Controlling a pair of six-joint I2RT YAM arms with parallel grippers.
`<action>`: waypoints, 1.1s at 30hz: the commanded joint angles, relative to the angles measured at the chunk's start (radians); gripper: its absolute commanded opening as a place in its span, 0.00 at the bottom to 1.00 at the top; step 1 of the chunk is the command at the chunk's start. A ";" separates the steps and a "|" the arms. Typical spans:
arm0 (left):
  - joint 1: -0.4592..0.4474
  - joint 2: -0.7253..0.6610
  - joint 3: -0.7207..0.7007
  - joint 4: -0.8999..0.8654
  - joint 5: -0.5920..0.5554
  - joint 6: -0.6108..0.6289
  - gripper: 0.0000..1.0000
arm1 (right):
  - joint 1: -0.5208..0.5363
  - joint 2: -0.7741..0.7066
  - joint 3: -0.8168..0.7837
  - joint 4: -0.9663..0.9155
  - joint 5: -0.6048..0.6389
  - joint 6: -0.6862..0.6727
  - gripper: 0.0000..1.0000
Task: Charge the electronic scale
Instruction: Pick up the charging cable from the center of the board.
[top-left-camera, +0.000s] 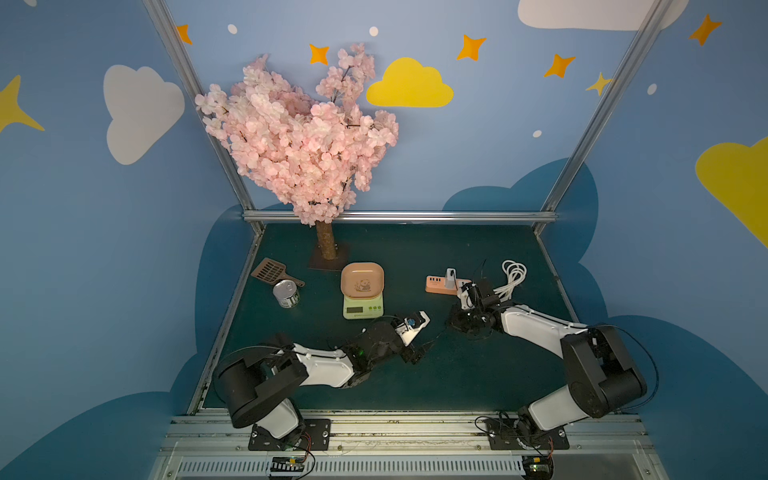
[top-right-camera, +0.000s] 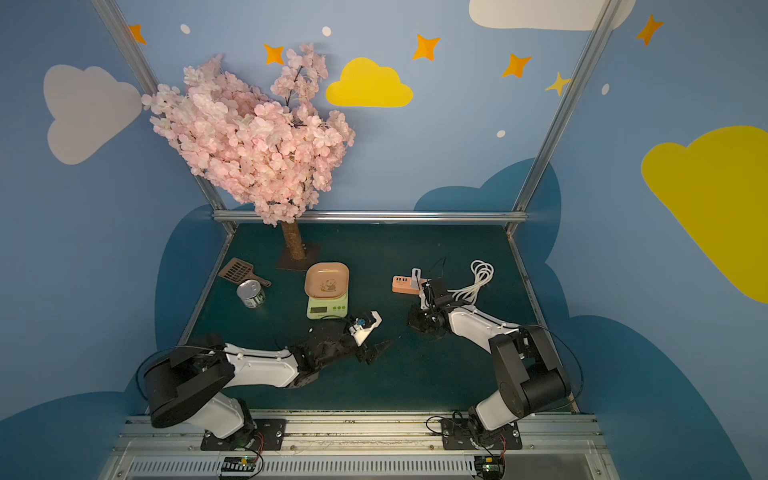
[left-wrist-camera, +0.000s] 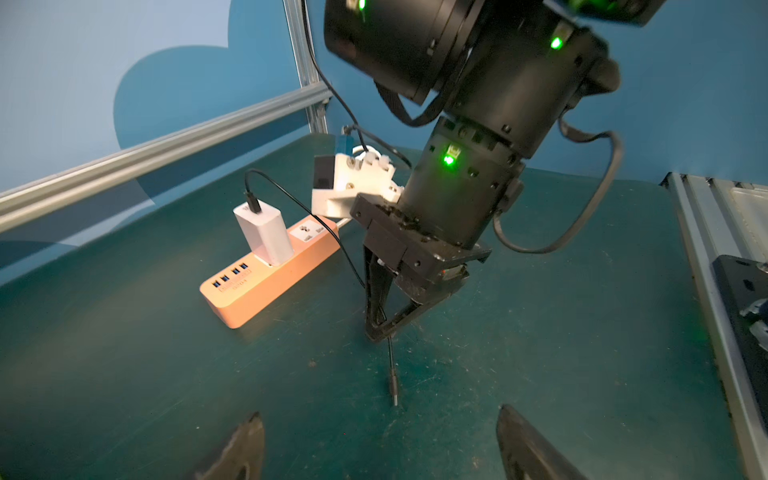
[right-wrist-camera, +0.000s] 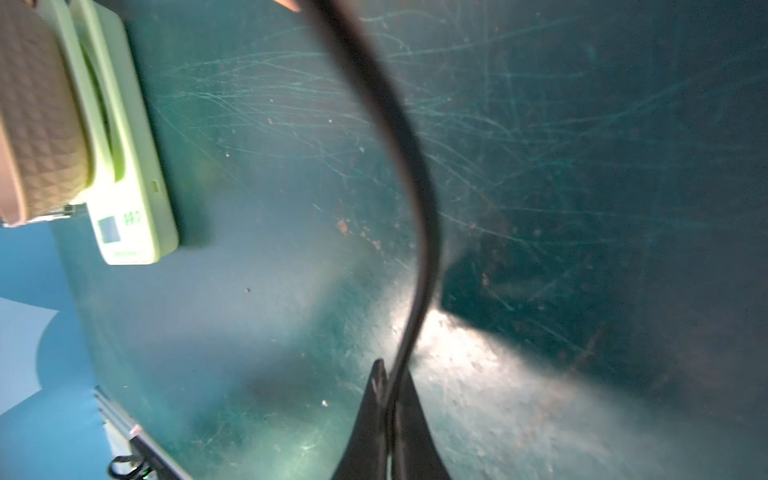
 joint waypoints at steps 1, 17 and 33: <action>0.003 0.079 0.049 0.014 0.026 -0.031 0.83 | -0.007 0.006 0.033 0.002 -0.044 0.023 0.00; 0.059 0.345 0.147 0.076 0.144 -0.067 0.46 | -0.027 -0.025 0.063 -0.023 -0.118 0.039 0.00; 0.060 0.409 0.199 0.098 0.152 -0.035 0.37 | -0.040 -0.020 0.063 -0.024 -0.139 0.040 0.00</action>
